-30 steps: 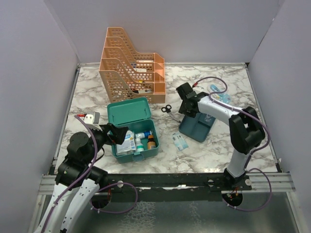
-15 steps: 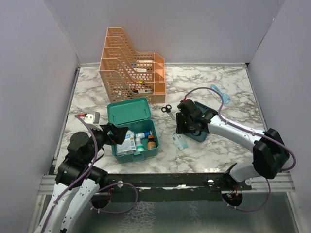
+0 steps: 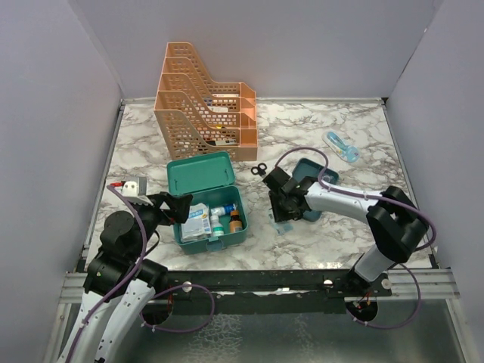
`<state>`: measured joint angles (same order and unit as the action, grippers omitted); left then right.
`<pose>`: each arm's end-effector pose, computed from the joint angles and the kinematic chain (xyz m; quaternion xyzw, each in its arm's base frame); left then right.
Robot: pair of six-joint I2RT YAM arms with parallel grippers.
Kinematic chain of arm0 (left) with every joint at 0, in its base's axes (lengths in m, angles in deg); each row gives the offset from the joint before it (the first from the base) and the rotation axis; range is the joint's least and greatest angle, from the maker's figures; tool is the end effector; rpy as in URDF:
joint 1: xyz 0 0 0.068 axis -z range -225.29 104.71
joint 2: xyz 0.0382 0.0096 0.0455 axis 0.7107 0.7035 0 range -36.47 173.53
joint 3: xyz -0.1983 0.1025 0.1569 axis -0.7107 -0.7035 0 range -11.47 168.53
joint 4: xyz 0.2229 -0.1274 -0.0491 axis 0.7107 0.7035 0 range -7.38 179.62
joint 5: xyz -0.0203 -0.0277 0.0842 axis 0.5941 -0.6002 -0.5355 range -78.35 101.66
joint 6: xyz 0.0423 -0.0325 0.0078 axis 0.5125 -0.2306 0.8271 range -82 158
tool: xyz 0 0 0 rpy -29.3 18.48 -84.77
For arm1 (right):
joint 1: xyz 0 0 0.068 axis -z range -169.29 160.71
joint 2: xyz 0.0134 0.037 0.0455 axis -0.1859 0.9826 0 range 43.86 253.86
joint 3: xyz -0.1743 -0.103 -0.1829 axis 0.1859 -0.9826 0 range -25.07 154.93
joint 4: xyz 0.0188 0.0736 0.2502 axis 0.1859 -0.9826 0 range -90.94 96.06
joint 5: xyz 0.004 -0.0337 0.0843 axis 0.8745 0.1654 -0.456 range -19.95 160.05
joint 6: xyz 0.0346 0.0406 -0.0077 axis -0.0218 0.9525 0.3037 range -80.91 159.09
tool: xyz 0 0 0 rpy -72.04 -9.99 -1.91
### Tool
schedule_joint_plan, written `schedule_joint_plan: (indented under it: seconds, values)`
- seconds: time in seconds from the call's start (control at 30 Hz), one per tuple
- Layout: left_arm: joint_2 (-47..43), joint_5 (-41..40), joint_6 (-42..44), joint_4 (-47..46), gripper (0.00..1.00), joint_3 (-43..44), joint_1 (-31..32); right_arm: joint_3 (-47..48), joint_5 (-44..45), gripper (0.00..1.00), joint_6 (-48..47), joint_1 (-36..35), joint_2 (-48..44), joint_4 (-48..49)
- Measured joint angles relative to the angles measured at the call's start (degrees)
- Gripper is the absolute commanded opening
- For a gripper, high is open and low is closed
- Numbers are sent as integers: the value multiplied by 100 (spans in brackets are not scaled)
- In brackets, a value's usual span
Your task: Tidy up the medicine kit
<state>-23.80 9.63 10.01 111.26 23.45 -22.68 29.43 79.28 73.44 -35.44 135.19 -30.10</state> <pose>0.0700 -0.0278 0.3075 -0.0467 0.7439 -0.2729 0.6082 0.2051 0.2054 0.1742 -0.0895 0.9818 0.0345 0.1639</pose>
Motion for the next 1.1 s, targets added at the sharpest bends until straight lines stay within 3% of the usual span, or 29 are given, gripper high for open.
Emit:
schedule_joint_plan:
  seconds: [0.1,0.3,0.7,0.9,1.1]
  values:
    - [0,-96,-7,2,90,0,0,39,37,19,-31,-4,299,24]
    - [4,-214,-42,7,90,-2,0,186,24,2,-20,-44,468,87]
    - [13,-260,-74,9,90,-2,0,157,-125,1,140,-68,278,155]
    - [13,-275,-83,9,90,-2,0,138,-44,1,498,-68,-636,245]
    - [13,-282,-83,9,90,-2,0,-46,876,1,1486,-66,-1517,181]
